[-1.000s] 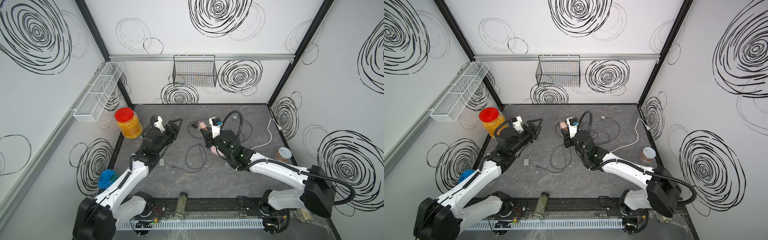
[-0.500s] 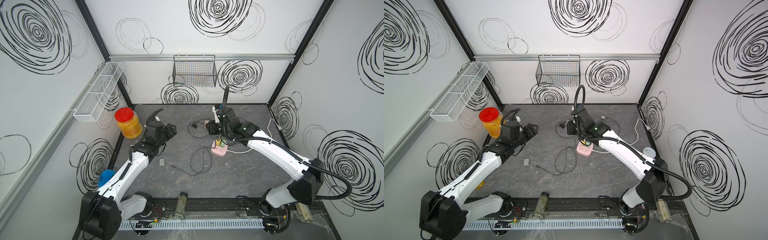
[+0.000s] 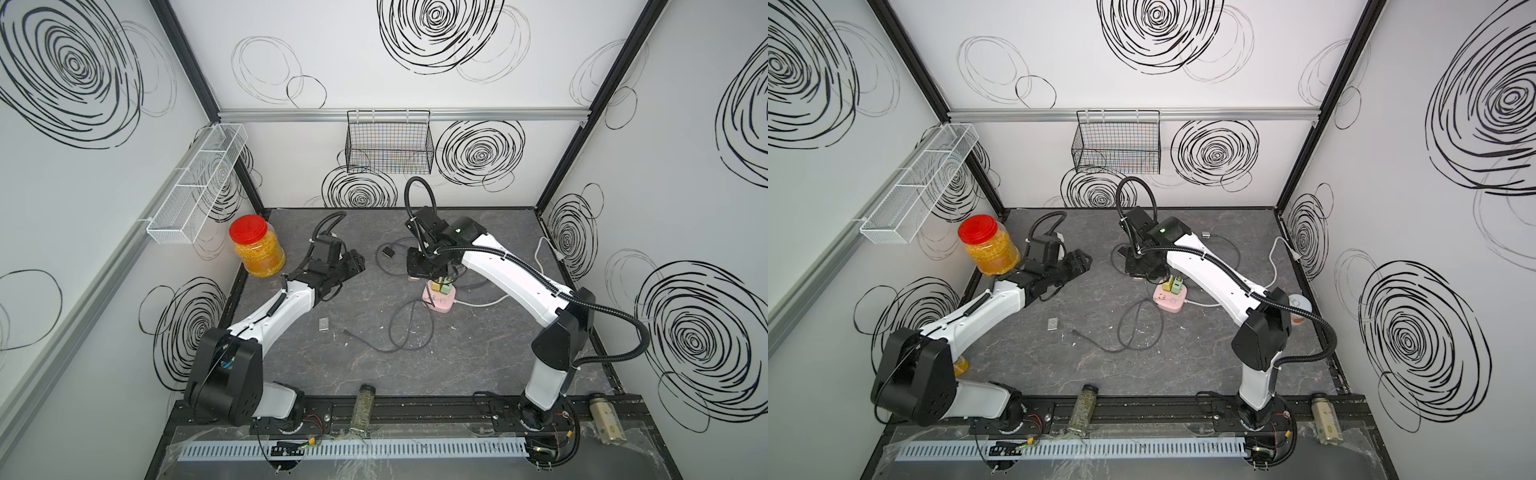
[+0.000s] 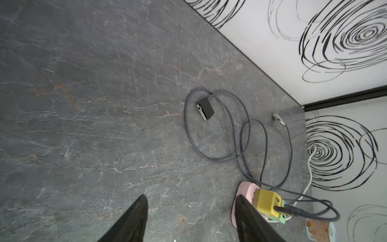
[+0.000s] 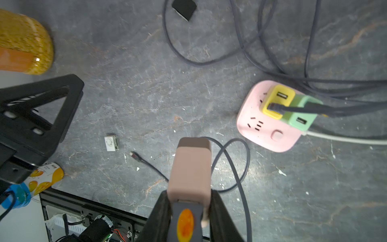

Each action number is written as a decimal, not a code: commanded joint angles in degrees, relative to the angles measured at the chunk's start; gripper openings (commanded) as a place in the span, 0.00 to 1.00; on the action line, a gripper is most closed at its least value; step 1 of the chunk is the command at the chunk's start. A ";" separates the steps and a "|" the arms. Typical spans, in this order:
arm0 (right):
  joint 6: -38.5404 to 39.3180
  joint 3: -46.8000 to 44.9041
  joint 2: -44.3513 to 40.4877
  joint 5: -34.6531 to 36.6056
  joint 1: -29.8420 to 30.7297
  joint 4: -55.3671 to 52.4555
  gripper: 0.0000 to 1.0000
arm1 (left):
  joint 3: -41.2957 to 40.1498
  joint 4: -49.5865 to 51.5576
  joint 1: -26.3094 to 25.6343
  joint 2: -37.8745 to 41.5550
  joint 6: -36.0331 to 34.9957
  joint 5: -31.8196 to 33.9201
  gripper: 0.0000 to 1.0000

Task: Charge mp3
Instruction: Insert the plug into the socket.

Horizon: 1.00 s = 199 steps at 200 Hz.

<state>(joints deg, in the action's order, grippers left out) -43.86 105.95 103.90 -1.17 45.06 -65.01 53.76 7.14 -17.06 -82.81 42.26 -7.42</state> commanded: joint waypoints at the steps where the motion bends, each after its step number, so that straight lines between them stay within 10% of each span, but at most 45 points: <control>1: -4.66 -1.46 -2.66 0.37 0.17 -7.35 0.00 | 3.48 -1.94 -2.17 -3.29 -2.50 -3.05 0.68; 87: -9.20 -25.13 -13.32 -5.10 -9.33 5.32 0.00 | 7.85 -0.11 -5.70 -9.70 -4.34 -3.30 0.67; 199: -5.43 -21.89 -3.11 -8.68 -12.43 8.71 0.00 | 10.20 -0.59 -6.31 -16.04 -4.09 -5.60 0.66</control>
<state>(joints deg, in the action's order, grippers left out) -48.90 82.78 99.22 -9.13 32.45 -56.95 62.04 7.57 -23.11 -97.49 38.96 -11.75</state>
